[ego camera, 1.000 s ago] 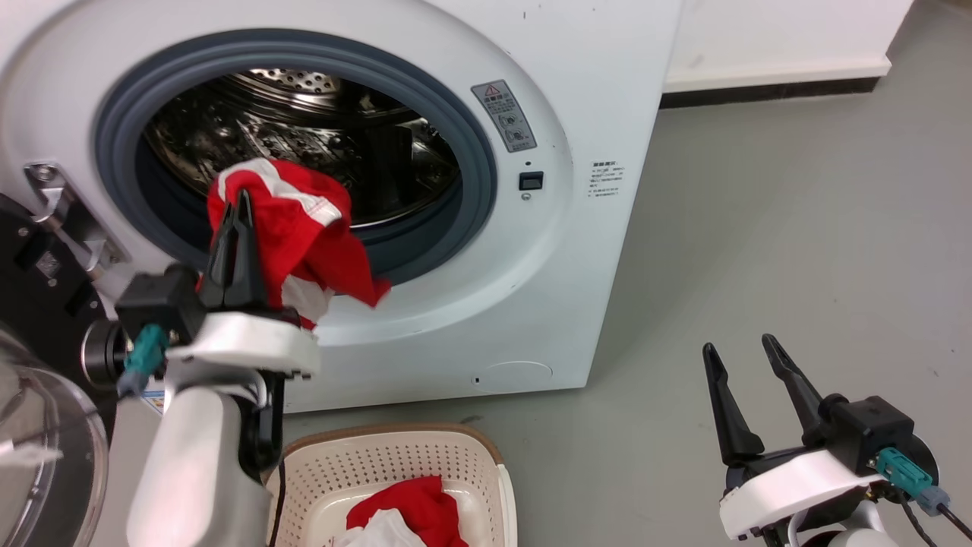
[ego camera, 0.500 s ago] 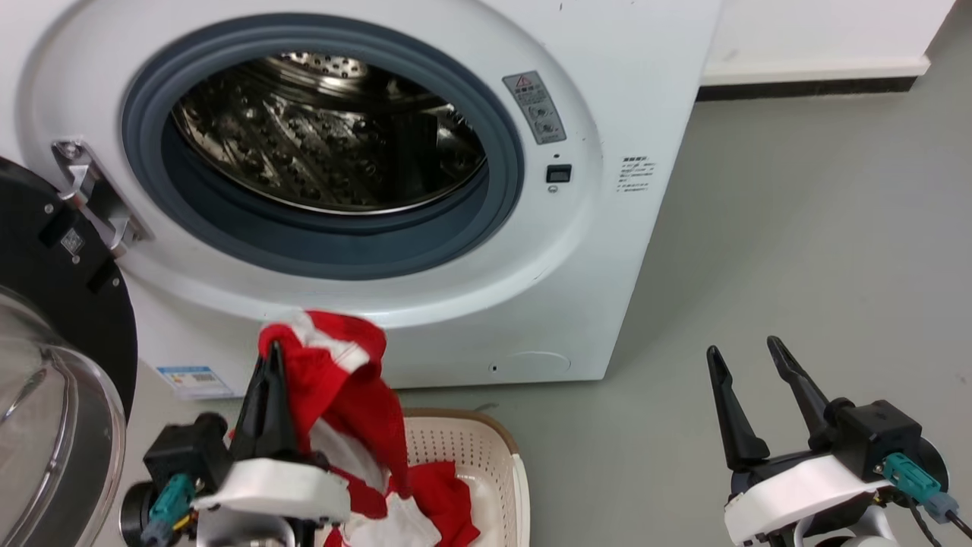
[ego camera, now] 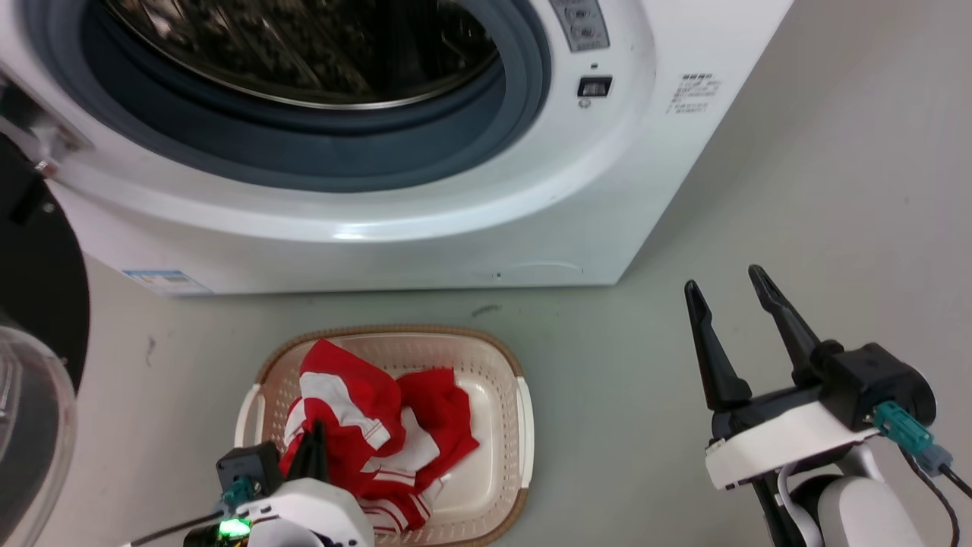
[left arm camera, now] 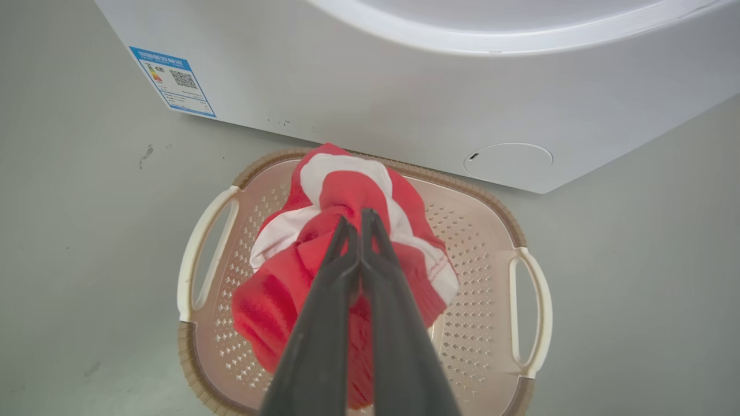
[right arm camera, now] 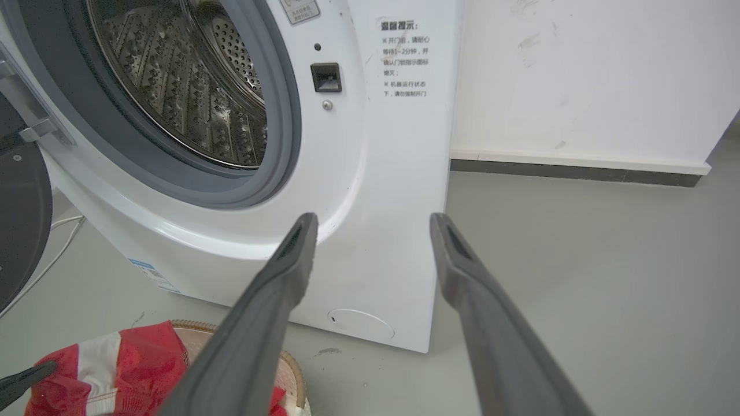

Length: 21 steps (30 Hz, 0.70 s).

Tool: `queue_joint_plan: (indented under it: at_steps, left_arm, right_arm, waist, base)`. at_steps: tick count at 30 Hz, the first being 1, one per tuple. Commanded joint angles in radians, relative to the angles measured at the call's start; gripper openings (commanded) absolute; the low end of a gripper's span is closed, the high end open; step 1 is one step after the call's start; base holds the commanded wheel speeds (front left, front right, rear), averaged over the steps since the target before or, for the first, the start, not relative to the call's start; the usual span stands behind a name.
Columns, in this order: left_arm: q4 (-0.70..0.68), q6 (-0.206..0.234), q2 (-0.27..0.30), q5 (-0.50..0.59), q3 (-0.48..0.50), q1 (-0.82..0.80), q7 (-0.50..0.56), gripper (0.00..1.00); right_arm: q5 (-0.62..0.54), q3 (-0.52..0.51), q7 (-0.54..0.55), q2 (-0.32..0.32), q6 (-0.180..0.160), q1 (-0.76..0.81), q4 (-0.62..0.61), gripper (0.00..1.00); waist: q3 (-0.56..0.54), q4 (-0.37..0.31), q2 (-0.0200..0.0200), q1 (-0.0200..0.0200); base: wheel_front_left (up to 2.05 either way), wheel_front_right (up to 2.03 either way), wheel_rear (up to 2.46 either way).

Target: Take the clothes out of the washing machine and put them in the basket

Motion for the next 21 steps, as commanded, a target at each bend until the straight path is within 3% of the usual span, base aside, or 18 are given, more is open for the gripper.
queue_joint_plan:
  at_steps: [1, 8, 21]
  left_arm:
    - [0.031, -0.006, 0.0, -0.004, 0.002, -0.037, -0.01, 0.0]
    - [0.276, -0.031, 0.001, 0.006, 0.018, -0.242, -0.032, 0.0]
    - [0.591, 0.019, 0.078, -0.016, 0.103, -0.448, -0.033, 0.0]
  right_arm:
    - [0.001, 0.002, -0.005, 0.001, 0.0, -0.02, 0.0, 1.0]
    - [-0.022, 0.013, -0.02, 0.001, 0.0, -0.09, 0.007, 1.0]
    - [0.014, 0.07, -0.087, 0.001, 0.0, -0.196, 0.065, 1.0]
  waist:
    - [0.061, -0.012, -0.0001, -0.0002]
    - [0.2, -0.035, -0.0001, -0.0002]
    - [0.386, -0.128, -0.0001, -0.0002]
  base:
    - [0.0, 0.0, 0.0]
    - [0.0, 0.0, 0.0]
    - [0.0, 0.0, 0.0]
